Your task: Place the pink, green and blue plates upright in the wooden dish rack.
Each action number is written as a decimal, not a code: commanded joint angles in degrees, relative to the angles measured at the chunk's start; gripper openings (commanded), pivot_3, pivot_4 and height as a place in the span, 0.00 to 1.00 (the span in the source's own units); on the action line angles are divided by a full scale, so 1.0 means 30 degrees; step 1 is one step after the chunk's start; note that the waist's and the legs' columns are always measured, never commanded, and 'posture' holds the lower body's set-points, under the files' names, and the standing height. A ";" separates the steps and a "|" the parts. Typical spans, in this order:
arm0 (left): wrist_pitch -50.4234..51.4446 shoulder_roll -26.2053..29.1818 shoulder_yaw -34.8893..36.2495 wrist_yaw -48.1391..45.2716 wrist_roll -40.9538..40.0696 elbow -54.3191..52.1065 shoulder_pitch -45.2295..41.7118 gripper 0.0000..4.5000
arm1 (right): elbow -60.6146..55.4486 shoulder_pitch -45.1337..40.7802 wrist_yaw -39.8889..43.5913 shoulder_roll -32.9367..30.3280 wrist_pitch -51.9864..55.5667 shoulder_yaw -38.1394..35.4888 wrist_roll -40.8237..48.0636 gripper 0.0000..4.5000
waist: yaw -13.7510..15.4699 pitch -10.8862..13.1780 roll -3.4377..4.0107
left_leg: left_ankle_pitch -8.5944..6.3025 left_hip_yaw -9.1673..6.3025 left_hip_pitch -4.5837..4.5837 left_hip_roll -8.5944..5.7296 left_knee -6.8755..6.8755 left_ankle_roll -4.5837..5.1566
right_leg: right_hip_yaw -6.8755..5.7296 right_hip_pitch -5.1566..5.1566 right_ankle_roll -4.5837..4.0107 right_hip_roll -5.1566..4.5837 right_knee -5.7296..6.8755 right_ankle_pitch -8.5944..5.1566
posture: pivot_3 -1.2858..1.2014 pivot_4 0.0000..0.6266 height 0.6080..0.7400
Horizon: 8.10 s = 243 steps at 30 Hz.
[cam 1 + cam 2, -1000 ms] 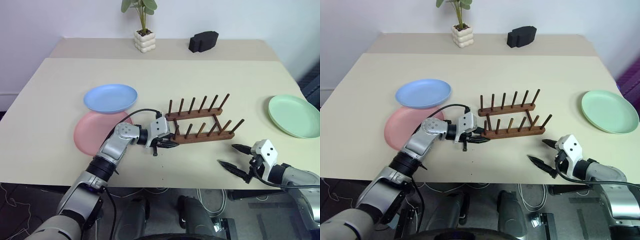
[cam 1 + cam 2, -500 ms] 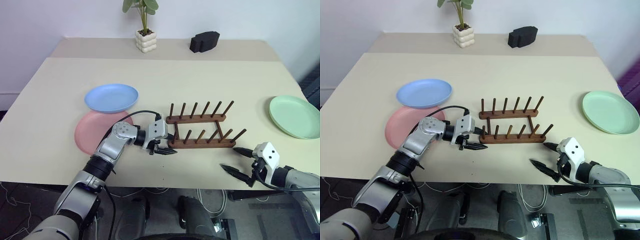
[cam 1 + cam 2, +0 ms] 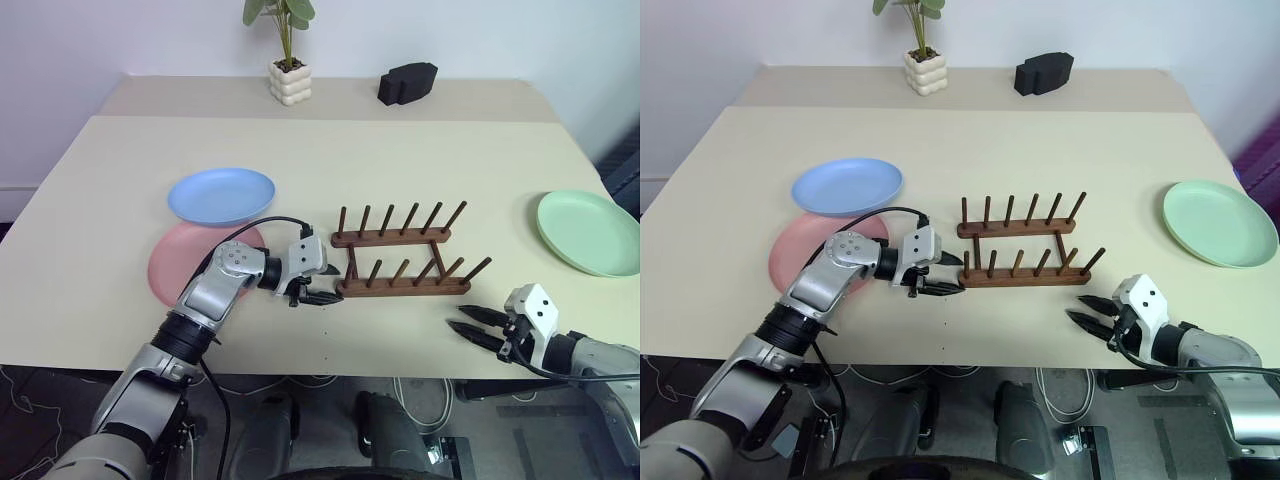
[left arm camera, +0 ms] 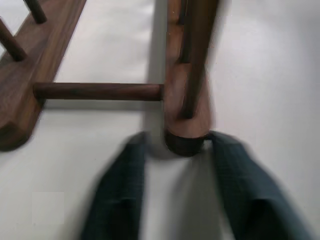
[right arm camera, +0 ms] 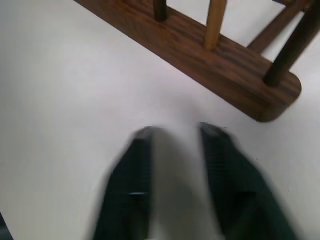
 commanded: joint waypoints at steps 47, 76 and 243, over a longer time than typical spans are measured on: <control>0.1967 0.2090 -0.0004 0.0004 -0.0949 -0.5941 0.1588 0.05 | -0.2378 -0.0953 -0.0009 -0.0580 0.2234 -0.0058 0.0520 0.00 | -0.0003 0.0000 0.0000 | 0.0000 -0.0005 0.0003 0.0010 0.0005 0.0000 | 0.0002 0.0002 -0.0003 0.0000 0.0006 0.0000 | 0.52 0.24 0.97; 0.0990 -0.0650 -0.1593 0.4599 0.1802 -0.2164 0.0701 0.02 | 0.1955 -0.5556 -0.2474 0.0260 -0.0553 0.2729 -0.3928 0.00 | -0.0038 -0.0010 0.0000 | 0.0001 0.0013 0.0060 -0.0008 0.0010 0.0000 | 0.0007 0.0042 0.0000 0.0001 0.0010 0.0002 | 0.52 0.24 0.97; 0.7089 0.0834 1.7648 1.8887 -1.1993 -1.0026 -0.1835 0.99 | 0.5771 -2.0210 -0.9649 0.5031 -1.3994 1.0615 -1.6657 0.00 | -0.0534 0.0006 -0.0127 | 0.0066 0.0011 -0.0166 -0.0023 -0.0017 -0.0222 | 0.0035 -0.0371 0.0056 0.0062 0.0287 0.0083 | 0.52 0.24 0.97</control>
